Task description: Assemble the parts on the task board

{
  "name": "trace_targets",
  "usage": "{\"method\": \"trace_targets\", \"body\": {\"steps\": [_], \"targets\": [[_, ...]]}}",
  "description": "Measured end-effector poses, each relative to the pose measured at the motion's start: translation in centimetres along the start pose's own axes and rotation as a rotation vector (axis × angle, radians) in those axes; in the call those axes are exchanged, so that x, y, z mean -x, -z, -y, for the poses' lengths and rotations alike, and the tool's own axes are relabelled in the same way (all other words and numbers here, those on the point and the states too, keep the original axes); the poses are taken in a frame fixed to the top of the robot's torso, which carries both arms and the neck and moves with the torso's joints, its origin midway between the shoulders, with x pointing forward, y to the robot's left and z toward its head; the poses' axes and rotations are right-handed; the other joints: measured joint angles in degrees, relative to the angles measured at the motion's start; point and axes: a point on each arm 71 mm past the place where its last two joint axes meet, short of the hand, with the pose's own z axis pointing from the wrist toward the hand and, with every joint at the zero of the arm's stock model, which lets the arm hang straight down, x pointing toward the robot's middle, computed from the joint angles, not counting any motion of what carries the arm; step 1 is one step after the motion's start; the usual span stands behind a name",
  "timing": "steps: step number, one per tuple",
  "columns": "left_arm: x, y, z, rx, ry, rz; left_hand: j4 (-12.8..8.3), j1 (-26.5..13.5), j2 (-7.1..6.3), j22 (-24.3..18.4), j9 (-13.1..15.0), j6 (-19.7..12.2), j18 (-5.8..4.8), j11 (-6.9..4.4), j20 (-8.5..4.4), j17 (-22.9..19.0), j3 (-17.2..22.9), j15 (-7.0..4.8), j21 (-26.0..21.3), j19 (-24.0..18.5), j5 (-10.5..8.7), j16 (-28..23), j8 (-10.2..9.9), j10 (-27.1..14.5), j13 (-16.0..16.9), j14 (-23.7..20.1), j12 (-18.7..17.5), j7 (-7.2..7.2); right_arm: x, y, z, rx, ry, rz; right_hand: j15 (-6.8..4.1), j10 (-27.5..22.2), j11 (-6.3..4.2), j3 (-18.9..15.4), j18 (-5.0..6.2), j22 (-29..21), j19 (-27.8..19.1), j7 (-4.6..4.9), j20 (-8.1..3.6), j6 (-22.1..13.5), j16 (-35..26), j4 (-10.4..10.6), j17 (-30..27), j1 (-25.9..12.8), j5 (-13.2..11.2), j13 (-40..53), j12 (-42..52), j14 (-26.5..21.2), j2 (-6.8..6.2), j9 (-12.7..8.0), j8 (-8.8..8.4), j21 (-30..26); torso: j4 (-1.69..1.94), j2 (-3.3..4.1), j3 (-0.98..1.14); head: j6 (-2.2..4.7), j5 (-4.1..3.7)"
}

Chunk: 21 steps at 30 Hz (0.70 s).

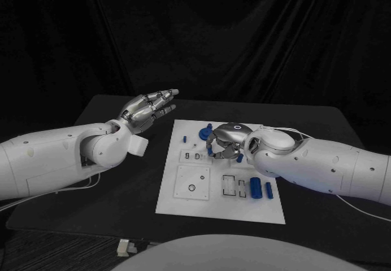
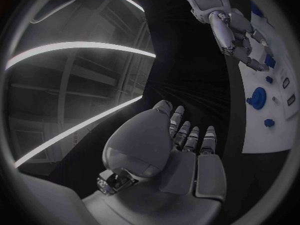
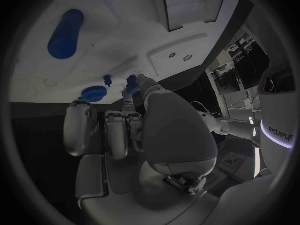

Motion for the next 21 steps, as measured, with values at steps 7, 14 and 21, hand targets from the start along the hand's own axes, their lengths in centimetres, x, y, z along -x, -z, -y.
{"method": "trace_targets", "body": {"steps": [7,14,21], "targets": [[-0.07,0.06,0.01,0.000,0.001,-0.001,0.00,0.00,0.00,0.00,0.00,0.00,0.00,0.00,0.00,0.00,0.00,0.00,0.00,0.00,0.00,0.00,0.00,0.00,0.00,0.00,0.00,0.00,-0.30,-0.31,0.20,-0.012,0.006,-0.017,0.00,0.00,0.00,0.16,0.00,-0.01,-0.20,0.00,0.20,0.00,0.00,-0.16,0.00,0.00,0.00,0.00,0.00,0.00,0.00,-0.03,-0.01,-0.33,0.09,0.07,-0.03,-0.01,-0.02],[-0.15,0.07,0.01,0.000,0.002,-0.003,-0.08,0.00,0.00,0.00,0.00,0.21,0.00,0.00,0.00,-0.01,0.39,0.00,0.00,0.00,0.00,0.23,0.00,0.00,0.05,0.00,0.00,0.21,-0.55,-0.59,0.08,-0.013,0.009,-0.028,0.21,0.20,0.20,0.01,0.00,-0.01,-0.20,0.20,0.20,-0.20,0.00,-0.31,0.00,0.00,-0.84,0.00,0.00,-0.21,0.00,-0.03,-0.04,-0.33,0.13,0.10,-0.10,0.00,0.03],[-0.18,0.05,0.00,0.000,0.002,-0.003,-0.08,0.00,0.00,-0.01,-0.01,0.21,0.00,0.00,0.00,-0.01,0.39,0.00,0.00,0.00,0.00,0.23,0.00,0.00,0.05,0.00,0.00,0.21,-0.65,-0.87,-0.11,-0.011,0.010,-0.033,0.21,0.20,0.20,0.17,0.00,-0.01,-0.41,0.27,0.41,-0.75,0.00,-0.46,0.00,0.00,-1.29,0.00,0.00,-0.21,0.00,-0.05,-0.34,-0.56,0.16,0.09,-0.11,0.00,0.01]]}}
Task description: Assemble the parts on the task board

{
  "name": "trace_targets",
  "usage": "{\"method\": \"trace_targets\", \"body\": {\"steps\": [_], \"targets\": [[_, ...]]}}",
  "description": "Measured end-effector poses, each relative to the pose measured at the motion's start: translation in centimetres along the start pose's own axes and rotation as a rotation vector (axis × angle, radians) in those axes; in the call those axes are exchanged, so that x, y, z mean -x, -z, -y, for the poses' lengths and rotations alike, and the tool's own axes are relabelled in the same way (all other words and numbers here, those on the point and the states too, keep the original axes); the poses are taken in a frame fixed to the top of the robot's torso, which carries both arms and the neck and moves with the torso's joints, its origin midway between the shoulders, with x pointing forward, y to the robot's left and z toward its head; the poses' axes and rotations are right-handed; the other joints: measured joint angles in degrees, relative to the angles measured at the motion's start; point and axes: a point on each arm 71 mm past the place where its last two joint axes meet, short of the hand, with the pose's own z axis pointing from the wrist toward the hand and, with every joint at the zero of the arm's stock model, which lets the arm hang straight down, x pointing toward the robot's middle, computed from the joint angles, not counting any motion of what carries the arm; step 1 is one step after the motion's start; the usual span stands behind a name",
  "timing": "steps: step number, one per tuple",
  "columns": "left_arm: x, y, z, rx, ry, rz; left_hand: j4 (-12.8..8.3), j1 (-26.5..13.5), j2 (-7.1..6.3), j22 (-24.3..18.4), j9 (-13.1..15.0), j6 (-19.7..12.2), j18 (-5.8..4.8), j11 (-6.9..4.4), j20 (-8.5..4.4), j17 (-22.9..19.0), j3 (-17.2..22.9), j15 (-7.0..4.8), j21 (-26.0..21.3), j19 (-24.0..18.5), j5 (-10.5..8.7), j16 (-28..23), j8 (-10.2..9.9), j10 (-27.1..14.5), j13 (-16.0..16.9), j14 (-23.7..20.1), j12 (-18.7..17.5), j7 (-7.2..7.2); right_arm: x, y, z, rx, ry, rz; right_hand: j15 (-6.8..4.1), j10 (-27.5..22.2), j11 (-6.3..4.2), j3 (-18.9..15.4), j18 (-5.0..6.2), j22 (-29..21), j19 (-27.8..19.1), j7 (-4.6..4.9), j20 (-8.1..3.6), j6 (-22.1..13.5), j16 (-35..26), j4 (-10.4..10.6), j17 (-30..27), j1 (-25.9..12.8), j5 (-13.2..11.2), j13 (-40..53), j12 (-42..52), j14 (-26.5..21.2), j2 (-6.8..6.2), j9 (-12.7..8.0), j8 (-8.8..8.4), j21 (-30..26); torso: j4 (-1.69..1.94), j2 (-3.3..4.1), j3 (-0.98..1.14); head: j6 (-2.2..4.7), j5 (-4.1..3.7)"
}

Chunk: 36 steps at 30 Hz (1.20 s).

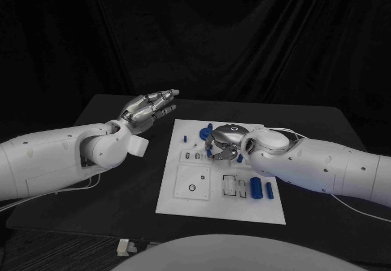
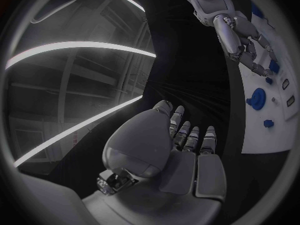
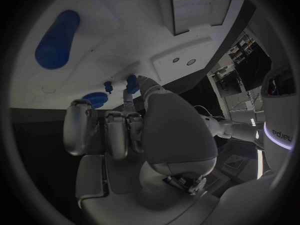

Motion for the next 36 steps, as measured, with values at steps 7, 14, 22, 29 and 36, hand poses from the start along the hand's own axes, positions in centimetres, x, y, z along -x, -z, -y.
{"method": "trace_targets", "body": {"steps": [7,14,22,29,36], "targets": [[-0.06,-0.05,-0.02,0.000,0.000,-0.001,0.00,0.00,0.00,0.00,0.00,0.00,0.00,0.00,0.00,0.00,0.00,0.00,0.00,0.00,0.00,0.00,0.00,0.00,0.00,0.00,0.00,0.00,-0.03,-0.20,0.03,-0.002,0.002,-0.003,0.00,0.00,0.00,0.09,0.00,0.00,-0.06,0.01,-0.05,-0.37,0.00,-0.09,0.05,-0.02,-0.11,0.00,0.00,0.00,0.02,-0.15,-0.17,-0.43,-0.12,-0.05,0.05,0.00,0.10],[-0.17,-0.14,-0.05,0.000,0.001,-0.004,0.00,0.00,0.00,0.00,0.00,0.00,0.00,0.00,0.00,-0.01,0.00,0.00,0.00,0.00,0.00,0.00,0.00,0.00,-0.01,0.00,0.00,0.00,-0.16,-0.32,0.06,-0.005,0.004,-0.014,0.20,-0.21,0.21,0.40,-0.01,0.04,-1.03,0.72,0.01,-3.50,0.00,-0.71,0.04,-1.17,-2.42,0.05,0.00,0.20,-0.36,-2.22,-3.23,-2.13,-0.16,-0.05,0.11,0.01,0.16],[-0.18,-0.15,-0.06,0.000,0.001,-0.004,-0.24,0.25,-0.25,-0.01,-0.01,0.00,0.00,0.02,0.00,-0.01,0.24,0.00,0.00,0.00,0.00,0.00,0.00,-0.03,-0.01,0.00,0.00,0.00,-0.31,-0.42,0.03,-0.008,0.004,-0.028,0.20,-0.21,0.21,0.15,0.92,0.03,-1.64,0.43,0.21,-4.44,0.00,-1.26,0.04,-1.46,-5.45,0.04,0.00,0.20,-0.52,-3.89,-5.09,-3.21,-0.16,-0.05,0.12,0.01,0.16],[-0.22,-0.18,-0.06,0.000,0.001,-0.005,-0.24,0.30,-0.30,-0.01,-0.01,0.00,0.00,0.21,0.00,-0.01,0.24,0.00,0.00,0.00,0.00,0.00,0.00,-0.22,-0.02,0.00,0.00,0.00,-0.38,-0.52,-0.01,-0.011,0.005,-0.036,0.20,-0.21,0.20,-0.16,0.92,0.03,-1.64,0.54,0.21,-5.81,0.00,-1.58,0.03,-2.07,-7.83,0.04,0.00,0.20,-0.65,-5.02,-6.34,-3.77,-0.18,-0.05,0.14,0.01,0.20],[-0.22,-0.19,-0.07,0.000,0.001,-0.005,-0.24,0.30,-0.30,-0.01,-0.01,0.00,0.00,0.21,0.00,-0.01,0.23,0.00,0.00,0.00,0.00,0.00,0.00,-0.21,-0.02,0.00,0.00,0.00,-0.40,-0.56,0.02,-0.013,0.006,-0.040,0.20,-0.21,0.20,-0.95,0.91,0.03,-1.64,0.51,0.21,-9.08,0.00,-1.61,0.03,-2.78,-11.42,0.03,0.00,0.20,-0.55,-7.52,-8.82,-4.20,-0.19,-0.06,0.15,0.01,0.18]]}}
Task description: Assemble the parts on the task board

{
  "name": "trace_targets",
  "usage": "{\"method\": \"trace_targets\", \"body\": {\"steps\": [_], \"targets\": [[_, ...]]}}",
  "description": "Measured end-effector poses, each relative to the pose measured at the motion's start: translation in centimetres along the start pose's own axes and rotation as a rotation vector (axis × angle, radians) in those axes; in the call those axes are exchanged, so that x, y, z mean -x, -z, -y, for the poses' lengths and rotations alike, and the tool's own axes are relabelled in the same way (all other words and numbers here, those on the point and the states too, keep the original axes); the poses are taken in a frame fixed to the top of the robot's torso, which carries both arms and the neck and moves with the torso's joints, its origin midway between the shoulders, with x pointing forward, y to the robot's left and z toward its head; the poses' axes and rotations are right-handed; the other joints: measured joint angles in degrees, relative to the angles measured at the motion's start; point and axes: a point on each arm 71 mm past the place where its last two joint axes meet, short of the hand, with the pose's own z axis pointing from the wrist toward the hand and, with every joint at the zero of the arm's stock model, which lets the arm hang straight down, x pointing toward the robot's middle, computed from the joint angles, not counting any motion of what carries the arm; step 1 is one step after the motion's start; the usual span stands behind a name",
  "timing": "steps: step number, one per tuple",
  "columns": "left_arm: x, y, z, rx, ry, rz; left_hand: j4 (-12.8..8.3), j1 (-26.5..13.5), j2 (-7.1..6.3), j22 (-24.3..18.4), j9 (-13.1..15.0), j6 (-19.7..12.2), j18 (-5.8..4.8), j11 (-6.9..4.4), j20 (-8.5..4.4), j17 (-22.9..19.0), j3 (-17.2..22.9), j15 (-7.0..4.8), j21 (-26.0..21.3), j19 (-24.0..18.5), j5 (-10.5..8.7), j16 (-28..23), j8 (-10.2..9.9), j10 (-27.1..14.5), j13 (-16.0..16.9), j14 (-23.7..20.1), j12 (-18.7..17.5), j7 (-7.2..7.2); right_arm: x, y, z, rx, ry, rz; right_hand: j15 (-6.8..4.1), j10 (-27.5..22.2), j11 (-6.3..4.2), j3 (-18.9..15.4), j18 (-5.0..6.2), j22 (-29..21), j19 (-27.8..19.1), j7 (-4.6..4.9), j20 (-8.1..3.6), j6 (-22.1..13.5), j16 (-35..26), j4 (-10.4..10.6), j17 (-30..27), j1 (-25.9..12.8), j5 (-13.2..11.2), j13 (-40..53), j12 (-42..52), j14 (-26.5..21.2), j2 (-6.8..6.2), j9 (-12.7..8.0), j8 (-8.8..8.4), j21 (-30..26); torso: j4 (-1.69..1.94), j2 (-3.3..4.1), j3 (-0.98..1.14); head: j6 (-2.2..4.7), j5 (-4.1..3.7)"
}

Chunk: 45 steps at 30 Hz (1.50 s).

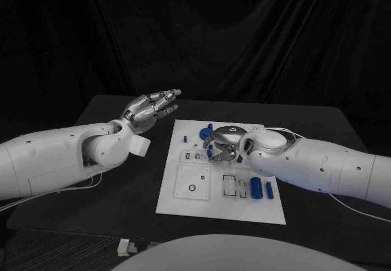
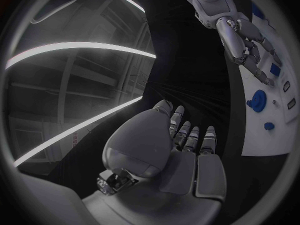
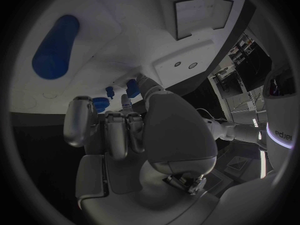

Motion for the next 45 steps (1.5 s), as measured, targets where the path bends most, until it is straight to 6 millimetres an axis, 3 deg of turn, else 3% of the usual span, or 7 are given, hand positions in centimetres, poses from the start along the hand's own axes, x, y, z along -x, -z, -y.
{"method": "trace_targets", "body": {"steps": [15,19,28,33,37,41,45], "targets": [[0.2,0.0,0.0,-0.001,-0.006,0.008,-0.26,0.24,-0.25,0.14,0.00,0.00,0.00,0.00,0.34,-0.01,0.58,0.00,0.00,0.34,0.00,0.00,0.00,0.00,-0.01,0.00,0.00,0.00,4.2,2.9,1.1,0.022,0.020,0.146,0.00,0.00,0.00,-15.35,0.00,-0.01,-0.41,-0.50,-0.41,-4.44,0.00,9.25,-0.01,-4.39,-6.60,-0.01,0.00,0.00,-6.70,-6.16,-1.05,-0.69,-0.04,-0.01,0.00,0.00,0.09],[0.3,0.0,0.1,-0.005,-0.035,0.019,-0.62,-0.30,-2.73,2.97,0.07,0.61,0.00,1.13,4.48,1.41,1.45,2.94,4.76,8.32,-3.06,5.33,0.57,1.27,0.39,3.89,2.41,0.61,7.3,5.3,1.8,0.033,0.013,0.236,0.00,0.00,0.00,-15.78,-0.01,-0.01,-0.41,-0.34,-0.41,-0.74,0.00,9.22,-0.01,-7.45,-6.60,-0.01,0.00,0.00,-5.53,-5.83,0.31,-0.69,-0.04,-0.05,-0.01,0.00,0.11],[1.6,-0.7,1.5,-0.060,-0.281,0.081,2.21,-2.67,-6.26,11.83,0.58,7.28,0.04,6.04,3.30,9.72,-0.79,3.58,24.27,44.44,-18.95,35.09,2.83,26.85,7.63,37.91,28.08,0.32,11.6,10.6,4.3,-0.009,-0.090,0.363,0.00,0.00,0.00,-12.31,-0.02,-0.02,2.33,0.02,-0.14,5.43,0.00,8.89,-0.01,-14.35,-6.48,-0.01,0.00,0.00,4.93,-5.52,3.20,4.52,-0.04,-0.14,0.04,0.01,-0.77],[1.5,-2.3,3.8,-0.071,-0.481,0.058,1.86,-9.38,-5.12,21.12,0.62,9.18,0.94,-0.44,-2.10,24.58,-5.81,-2.37,39.71,56.16,-24.70,60.64,2.96,36.04,25.39,47.31,54.59,0.30,11.9,11.5,5.4,-0.049,-0.172,0.371,0.22,0.12,0.37,-12.59,-0.01,-0.02,2.68,0.13,0.21,7.76,0.00,8.81,-0.01,-16.06,-4.89,-0.02,0.00,-0.22,8.11,-5.14,4.49,5.54,-0.12,-0.27,0.14,0.01,-0.57],[0.6,-3.7,4.5,0.017,-0.642,-0.008,2.43,-15.71,-3.32,54.78,1.60,17.49,-3.16,-0.94,-4.22,68.57,-11.68,-3.34,69.14,67.77,-29.59,84.42,6.66,68.13,68.78,75.63,79.07,1.61,11.7,11.9,6.1,-0.080,-0.240,0.357,0.42,0.11,0.52,-14.90,-0.01,-0.02,2.68,0.02,0.21,8.85,0.00,8.82,-0.01,-17.88,-0.99,-0.02,0.00,-0.02,9.94,-4.98,4.97,5.54,-0.28,-0.53,0.26,0.01,-0.61],[-1.0,-5.0,3.9,0.194,-0.808,-0.119,2.22,-19.73,-1.64,72.61,2.72,21.98,-5.86,-2.19,-4.48,74.18,-15.73,-4.53,82.46,77.33,-32.92,88.08,9.34,77.40,73.08,82.74,83.94,0.18,10.4,12.2,6.7,-0.111,-0.309,0.325,0.42,0.11,0.52,-16.29,-0.02,-0.02,2.68,-0.06,0.21,10.21,0.00,8.73,-0.02,-18.18,0.11,-0.02,0.00,-0.02,10.82,-4.71,5.83,5.54,-0.82,-1.10,0.60,0.01,-0.37],[-2.7,-6.3,2.9,0.373,-0.945,-0.229,2.36,-22.36,-1.49,74.72,5.05,25.61,-7.19,-3.49,-5.21,74.36,-18.89,-5.69,87.88,83.26,-33.91,88.09,12.24,77.60,73.17,83.01,83.97,-1.44,8.4,12.6,7.4,-0.142,-0.364,0.288,0.42,0.11,0.52,-16.62,-0.02,-0.03,2.68,-0.07,0.21,10.60,0.00,8.71,-0.02,-17.87,0.57,-0.02,0.00,-0.02,11.12,-4.68,6.12,5.54,-1.93,-1.85,1.24,0.01,0.21]]}}
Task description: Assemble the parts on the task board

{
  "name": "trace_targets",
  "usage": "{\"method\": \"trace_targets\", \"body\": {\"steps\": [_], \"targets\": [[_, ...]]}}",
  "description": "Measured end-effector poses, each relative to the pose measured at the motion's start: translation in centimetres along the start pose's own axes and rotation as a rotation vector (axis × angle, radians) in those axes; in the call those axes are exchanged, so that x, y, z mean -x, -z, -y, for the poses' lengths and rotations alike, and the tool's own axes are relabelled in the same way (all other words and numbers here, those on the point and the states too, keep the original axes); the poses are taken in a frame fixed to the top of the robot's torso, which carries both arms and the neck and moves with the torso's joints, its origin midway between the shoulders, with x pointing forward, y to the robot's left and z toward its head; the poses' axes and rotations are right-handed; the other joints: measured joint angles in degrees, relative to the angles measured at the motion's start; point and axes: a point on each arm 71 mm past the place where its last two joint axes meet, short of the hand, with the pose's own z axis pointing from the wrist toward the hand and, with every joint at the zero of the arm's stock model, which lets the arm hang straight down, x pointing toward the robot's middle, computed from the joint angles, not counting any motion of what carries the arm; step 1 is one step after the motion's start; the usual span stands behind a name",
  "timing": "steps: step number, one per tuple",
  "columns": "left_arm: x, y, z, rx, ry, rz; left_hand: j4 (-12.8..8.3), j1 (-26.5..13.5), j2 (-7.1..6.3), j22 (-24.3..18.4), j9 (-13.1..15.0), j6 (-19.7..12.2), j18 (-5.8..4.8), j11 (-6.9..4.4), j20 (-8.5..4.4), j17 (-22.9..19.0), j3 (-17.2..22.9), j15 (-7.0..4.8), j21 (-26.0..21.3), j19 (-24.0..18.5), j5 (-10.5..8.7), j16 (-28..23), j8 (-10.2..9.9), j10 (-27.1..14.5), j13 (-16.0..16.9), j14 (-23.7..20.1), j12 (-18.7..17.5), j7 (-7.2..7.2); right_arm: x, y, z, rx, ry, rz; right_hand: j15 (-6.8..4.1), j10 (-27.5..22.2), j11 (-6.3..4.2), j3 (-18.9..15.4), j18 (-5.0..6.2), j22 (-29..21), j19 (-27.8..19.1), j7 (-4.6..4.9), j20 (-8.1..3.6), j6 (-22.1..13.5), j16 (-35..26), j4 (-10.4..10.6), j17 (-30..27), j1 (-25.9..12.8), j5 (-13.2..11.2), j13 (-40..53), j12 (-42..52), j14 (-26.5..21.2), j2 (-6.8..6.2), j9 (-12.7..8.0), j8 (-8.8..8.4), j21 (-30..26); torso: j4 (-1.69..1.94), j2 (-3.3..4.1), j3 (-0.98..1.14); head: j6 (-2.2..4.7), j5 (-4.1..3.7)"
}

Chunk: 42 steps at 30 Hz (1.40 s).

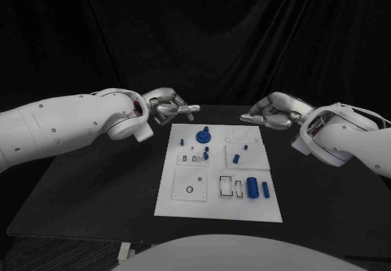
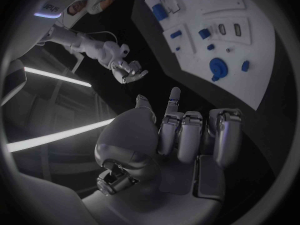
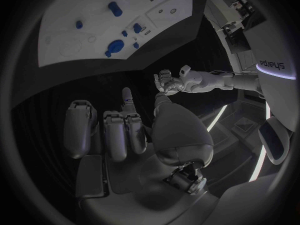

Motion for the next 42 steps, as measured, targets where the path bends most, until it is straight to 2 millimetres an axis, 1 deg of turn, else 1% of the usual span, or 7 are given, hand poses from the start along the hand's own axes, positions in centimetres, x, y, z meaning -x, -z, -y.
{"method": "trace_targets", "body": {"steps": [1,10,14,20,24,31,42], "targets": [[-0.3,-0.4,0.2,0.029,-0.029,-0.032,-0.08,-0.97,0.04,0.04,0.82,0.43,-0.92,-0.37,-0.23,0.00,-0.82,-0.37,0.74,0.22,-0.06,0.00,0.73,0.07,0.00,-0.01,0.00,-0.43,-0.3,0.2,0.3,-0.009,-0.009,-0.007,0.20,-0.01,0.01,-0.09,0.00,0.00,0.00,0.00,0.00,0.00,0.00,-0.05,0.00,0.05,0.27,0.00,0.00,-0.20,0.05,0.04,0.00,0.00,-0.29,-0.14,0.13,0.00,0.08],[-3.2,-3.6,1.8,0.291,-0.266,-0.318,0.10,-6.25,1.59,0.03,5.46,2.54,-0.90,-1.42,-0.95,-0.01,-3.51,-1.49,1.11,0.46,-0.44,0.00,4.33,0.01,-0.02,0.08,0.02,-1.75,-2.6,1.5,2.0,-0.062,-0.063,-0.050,0.19,0.00,0.41,-0.92,0.00,0.00,-0.22,0.20,0.22,0.19,0.00,0.02,0.00,0.60,1.50,0.00,0.00,-0.20,0.60,0.06,0.22,0.00,-2.51,-1.12,1.22,0.00,1.58],[-4.2,-4.8,2.5,0.384,-0.352,-0.405,-1.09,-4.47,3.12,0.03,6.93,2.75,-0.88,-1.83,-1.47,-0.01,-1.62,-1.85,1.11,0.53,-0.40,0.00,4.35,0.03,-0.01,0.04,0.02,-1.96,-2.8,1.7,2.2,-0.071,-0.074,-0.053,0.36,0.00,0.41,-1.32,0.00,0.04,-0.21,0.20,0.21,0.19,0.00,-0.06,0.00,0.97,2.37,0.00,0.00,-0.03,0.97,0.05,0.22,0.00,-3.39,-1.31,1.63,0.00,2.25],[-4.8,-6.0,3.3,0.463,-0.422,-0.436,-2.84,-1.60,2.91,0.03,8.57,2.16,-0.87,-1.83,-1.66,-0.01,1.53,-1.91,1.11,0.35,2.95,0.00,2.27,0.01,0.01,0.10,0.02,-1.93,-2.9,1.8,2.2,-0.072,-0.080,-0.045,0.36,0.00,0.41,-2.35,0.00,0.04,-0.21,0.20,0.21,0.19,0.00,0.02,-0.01,1.90,4.47,0.00,0.00,-0.03,1.86,0.05,0.22,-0.13,-4.35,-1.29,1.97,0.01,2.96],[-4.9,-6.5,3.7,0.497,-0.445,-0.431,-3.07,-1.45,2.85,0.02,8.57,1.60,-0.87,-1.82,-1.65,-0.01,2.07,-1.91,1.11,0.35,3.33,0.00,1.24,0.01,0.03,0.10,0.02,-1.64,-2.9,1.7,2.2,-0.072,-0.082,-0.043,0.36,0.00,0.41,-2.75,0.00,0.04,-0.42,0.20,0.41,0.19,0.00,-0.06,0.00,2.73,5.32,-0.01,0.00,-0.03,1.78,-0.01,0.22,-0.53,-5.05,-1.09,2.25,0.01,3.87],[-4.9,-7.2,4.1,0.548,-0.472,-0.420,-3.90,-0.34,2.13,0.02,8.61,2.24,-0.86,-1.85,-1.88,-0.02,3.54,-2.16,1.11,0.36,3.46,0.00,-0.28,0.02,0.04,-0.10,0.02,-2.02,-3.0,1.6,2.1,-0.071,-0.084,-0.043,0.36,0.00,0.41,-3.08,0.00,0.03,-0.42,0.41,0.41,-0.02,0.00,-0.05,0.00,3.25,6.22,-0.01,0.00,-0.03,1.87,-0.05,0.22,-0.76,-5.70,-0.67,2.42,0.01,4.49],[-5.2,-8.3,3.9,0.591,-0.477,-0.404,-4.59,0.56,1.41,0.02,8.73,5.54,-0.87,-2.95,-2.78,-0.02,5.47,-3.15,0.87,0.45,3.04,0.00,-2.47,0.10,0.15,0.07,0.01,-2.70,-3.0,1.8,2.5,-0.082,-0.085,-0.043,0.35,0.00,0.41,-3.39,-0.01,0.03,-0.48,0.41,0.48,-0.02,0.00,-0.05,-0.01,4.04,7.10,-0.01,0.00,-0.03,2.14,-0.10,0.22,-0.76,-5.78,-0.73,2.43,-0.01,4.67]]}}
